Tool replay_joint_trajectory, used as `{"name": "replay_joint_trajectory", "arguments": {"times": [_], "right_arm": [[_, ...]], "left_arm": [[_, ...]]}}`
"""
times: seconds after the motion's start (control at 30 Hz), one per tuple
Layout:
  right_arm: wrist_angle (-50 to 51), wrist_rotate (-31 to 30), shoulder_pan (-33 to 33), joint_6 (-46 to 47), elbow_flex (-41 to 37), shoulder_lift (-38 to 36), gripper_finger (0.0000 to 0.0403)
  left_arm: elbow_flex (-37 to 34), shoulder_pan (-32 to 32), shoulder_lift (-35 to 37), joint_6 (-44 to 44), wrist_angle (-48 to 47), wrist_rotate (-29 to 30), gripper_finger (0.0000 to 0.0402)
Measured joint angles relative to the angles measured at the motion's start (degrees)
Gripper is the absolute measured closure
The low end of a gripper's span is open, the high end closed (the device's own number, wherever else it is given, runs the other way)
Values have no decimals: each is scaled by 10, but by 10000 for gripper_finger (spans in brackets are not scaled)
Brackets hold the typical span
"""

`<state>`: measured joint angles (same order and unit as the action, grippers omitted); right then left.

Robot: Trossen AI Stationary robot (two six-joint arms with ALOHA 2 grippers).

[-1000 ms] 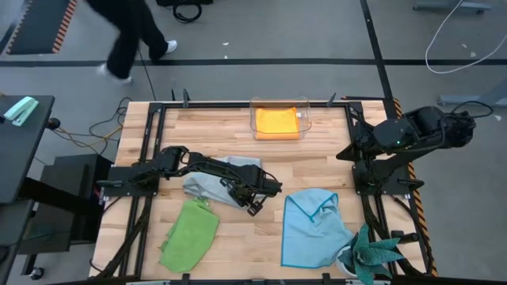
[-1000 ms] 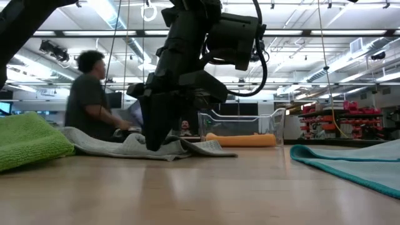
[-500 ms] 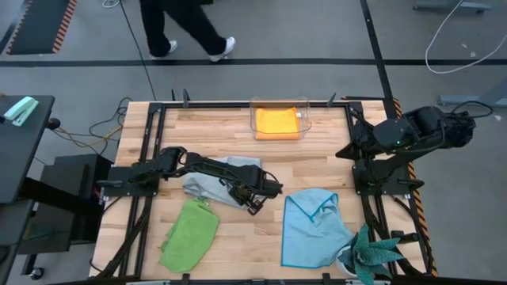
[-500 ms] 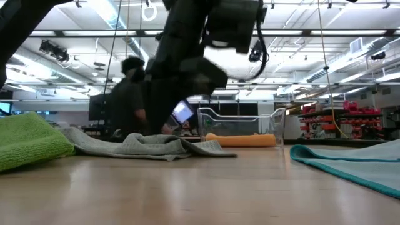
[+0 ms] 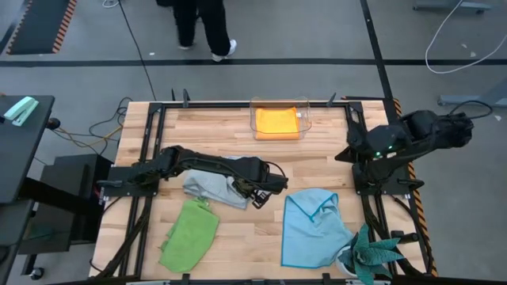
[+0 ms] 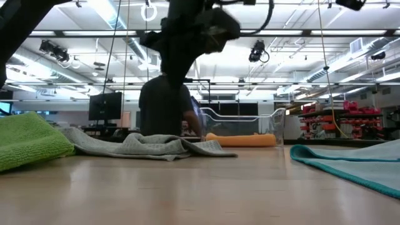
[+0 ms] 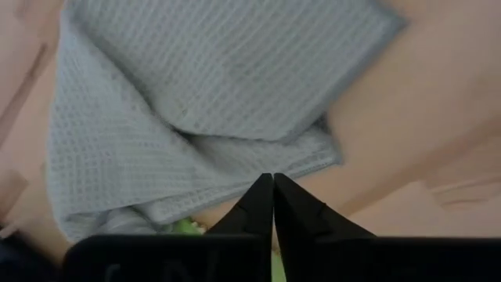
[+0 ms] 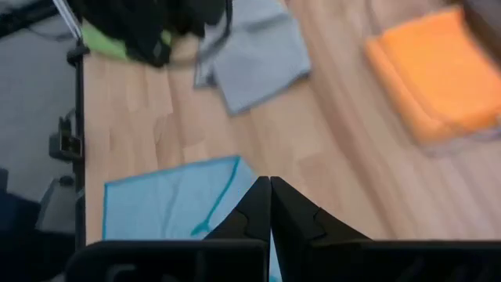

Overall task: Fold microfiber towels
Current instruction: Fold the gray microfiber cloth

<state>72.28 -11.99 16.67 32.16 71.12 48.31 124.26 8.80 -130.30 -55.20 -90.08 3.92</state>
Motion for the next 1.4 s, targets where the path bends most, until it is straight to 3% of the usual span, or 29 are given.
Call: {"name": "replay_joint_trajectory", "arguments": {"times": [0.37, 0.57, 0.93, 1.13, 1.4], "right_arm": [[-111, 56, 0, 14, -94, 3, 391], [-153, 63, -6, 22, -129, 3, 391], [-316, 195, -119, 43, -234, 12, 391], [-368, 247, -199, 38, -254, 66, 391], [-474, 349, -274, -13, -254, 200, 391]], "left_arm": [[108, 7, 38, -13, 1, 106, 379], [94, 17, 91, -52, 0, 165, 390], [93, 30, 125, -36, 1, 250, 378], [93, 30, 125, -12, 1, 253, 388], [93, 43, 143, -11, 1, 255, 380]]}}
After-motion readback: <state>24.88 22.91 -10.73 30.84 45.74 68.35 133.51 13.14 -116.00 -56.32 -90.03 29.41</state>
